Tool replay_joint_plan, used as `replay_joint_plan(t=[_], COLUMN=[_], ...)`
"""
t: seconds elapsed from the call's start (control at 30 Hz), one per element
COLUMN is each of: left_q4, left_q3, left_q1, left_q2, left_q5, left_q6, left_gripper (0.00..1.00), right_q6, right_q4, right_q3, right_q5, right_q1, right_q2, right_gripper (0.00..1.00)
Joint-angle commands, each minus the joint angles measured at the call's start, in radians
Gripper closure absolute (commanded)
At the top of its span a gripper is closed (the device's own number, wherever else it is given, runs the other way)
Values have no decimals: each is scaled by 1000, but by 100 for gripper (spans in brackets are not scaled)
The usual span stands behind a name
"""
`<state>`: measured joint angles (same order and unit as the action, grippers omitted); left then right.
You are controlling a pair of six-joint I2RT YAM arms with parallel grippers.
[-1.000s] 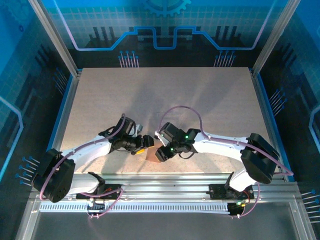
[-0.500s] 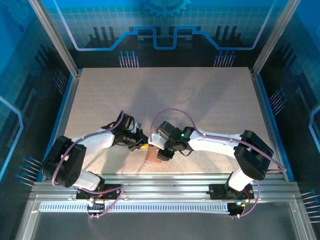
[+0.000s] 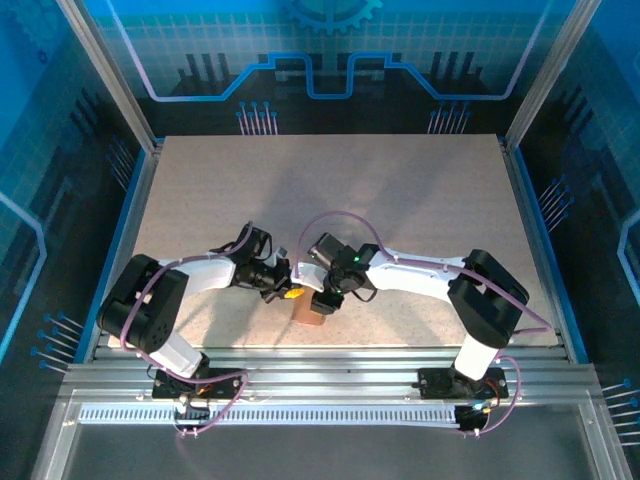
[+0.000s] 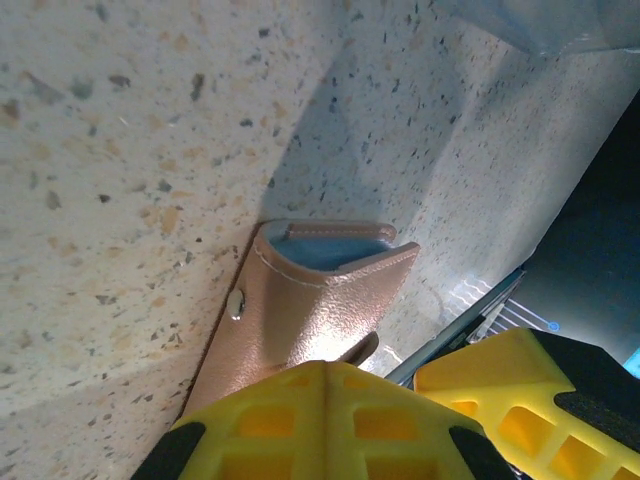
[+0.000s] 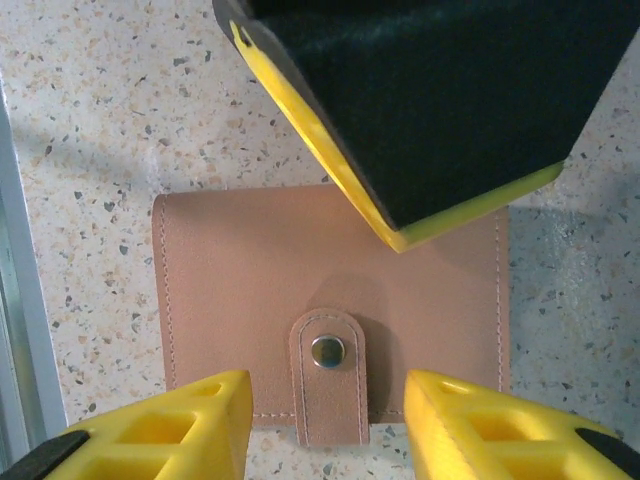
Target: Take the credit cards out of the card holder
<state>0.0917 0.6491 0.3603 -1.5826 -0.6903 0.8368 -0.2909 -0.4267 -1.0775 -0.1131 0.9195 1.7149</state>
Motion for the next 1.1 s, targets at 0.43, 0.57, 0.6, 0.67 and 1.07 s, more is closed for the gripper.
replay_joint_plan(t=[0.43, 0.57, 0.6, 0.67, 1.07], left_q4=[-79, -80, -82, -80, -63], left_q3=[-65, -70, -74, -75, -63], left_q1=[-38, -41, -41, -42, -43], left_q2=[-55, -54, -55, -57, -54], left_q5=[-90, -89, -89, -86, -84], left_q6=[8, 8, 10, 9, 8], left_gripper=[100, 100, 100, 100, 100], right_q6=[-53, -55, -55, -54, -44], right_q4=[-51, -56, -57, -62, -65], right_q3=[-91, -94, -94, -96, -104], right_q5=[-4, -2, 2, 8, 79], right_q1=[10, 12, 13, 18, 41], right_q2=[100, 116, 122, 132, 175], right_gripper=[57, 57, 57, 57, 69])
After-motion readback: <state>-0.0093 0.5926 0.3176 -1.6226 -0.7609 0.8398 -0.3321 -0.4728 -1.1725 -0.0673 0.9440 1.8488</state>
